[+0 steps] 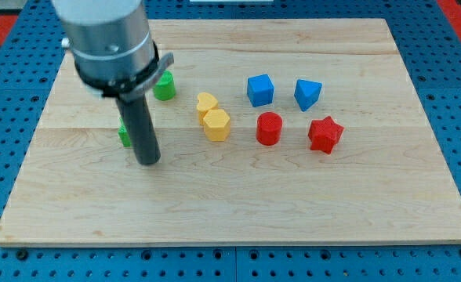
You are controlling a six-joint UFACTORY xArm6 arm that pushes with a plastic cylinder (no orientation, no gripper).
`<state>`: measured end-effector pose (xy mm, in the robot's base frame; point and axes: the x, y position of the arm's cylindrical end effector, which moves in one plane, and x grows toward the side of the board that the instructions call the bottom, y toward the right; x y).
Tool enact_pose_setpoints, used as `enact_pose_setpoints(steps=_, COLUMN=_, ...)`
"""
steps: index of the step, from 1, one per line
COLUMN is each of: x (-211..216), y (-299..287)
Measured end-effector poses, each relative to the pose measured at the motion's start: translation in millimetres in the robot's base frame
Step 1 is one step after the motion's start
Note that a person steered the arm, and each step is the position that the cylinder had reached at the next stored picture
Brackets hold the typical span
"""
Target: Movegreen star into green circle
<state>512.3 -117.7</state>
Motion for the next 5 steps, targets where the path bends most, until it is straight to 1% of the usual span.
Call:
enact_pose_setpoints(steps=1, x=-27.1, y=-38.2)
enact_pose_setpoints(steps=2, x=-43.3, y=-40.3)
enact_pose_setpoints(steps=4, x=-93.6, y=24.8)
enact_pose_setpoints(steps=5, x=-112.2, y=21.2)
